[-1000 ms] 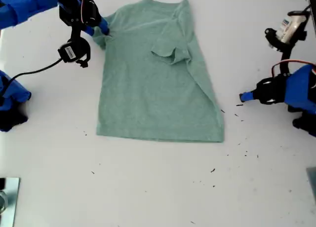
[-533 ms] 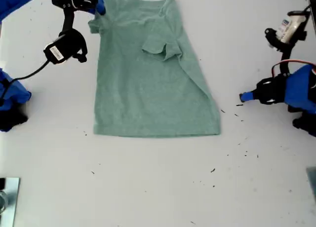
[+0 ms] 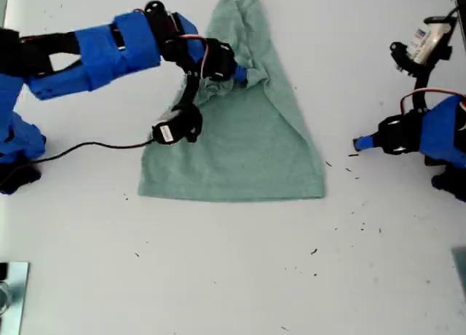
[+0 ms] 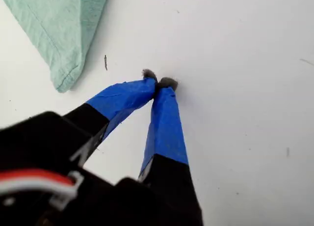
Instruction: Fold t shirt
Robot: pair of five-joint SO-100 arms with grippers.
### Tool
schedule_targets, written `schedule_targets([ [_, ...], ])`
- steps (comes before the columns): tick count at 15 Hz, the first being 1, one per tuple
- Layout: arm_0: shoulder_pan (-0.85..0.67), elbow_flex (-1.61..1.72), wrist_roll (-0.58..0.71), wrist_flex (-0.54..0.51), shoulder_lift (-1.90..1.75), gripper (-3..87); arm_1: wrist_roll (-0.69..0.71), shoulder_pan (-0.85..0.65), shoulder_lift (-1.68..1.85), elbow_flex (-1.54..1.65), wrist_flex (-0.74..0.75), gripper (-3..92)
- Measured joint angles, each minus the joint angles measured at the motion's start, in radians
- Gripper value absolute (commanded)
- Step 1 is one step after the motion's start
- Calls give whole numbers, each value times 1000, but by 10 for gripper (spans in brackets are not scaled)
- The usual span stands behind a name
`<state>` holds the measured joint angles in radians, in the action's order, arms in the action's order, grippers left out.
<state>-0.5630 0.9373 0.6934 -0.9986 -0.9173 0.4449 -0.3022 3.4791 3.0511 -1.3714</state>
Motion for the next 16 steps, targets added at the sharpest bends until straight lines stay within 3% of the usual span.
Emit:
schedule_targets([
  [1, -15, -12, 0, -5, 8, 317, 0, 0, 0, 0, 0, 20],
  [3, -48, 0, 0, -158, -101, 276, 0, 0, 0, 0, 0, 20],
  [5, -80, 114, 0, -279, -394, 86, -3, 0, 0, 0, 0, 20],
  [6, -98, 247, 0, -275, -568, 46, -3, 0, 0, 0, 0, 20],
  [7, -114, 449, -2, -216, -756, -2, -3, 0, 0, 0, 0, 20],
  [10, -98, 1339, -92, 118, -1457, -2, -3, 0, 0, 0, 0, 20],
  [13, 120, 2094, -342, 161, -2111, -2, -20, 11, 3, 0, 0, 20],
  [16, 173, 2246, -414, 141, -2375, -2, -54, 41, -43, -95, -38, 41],
])
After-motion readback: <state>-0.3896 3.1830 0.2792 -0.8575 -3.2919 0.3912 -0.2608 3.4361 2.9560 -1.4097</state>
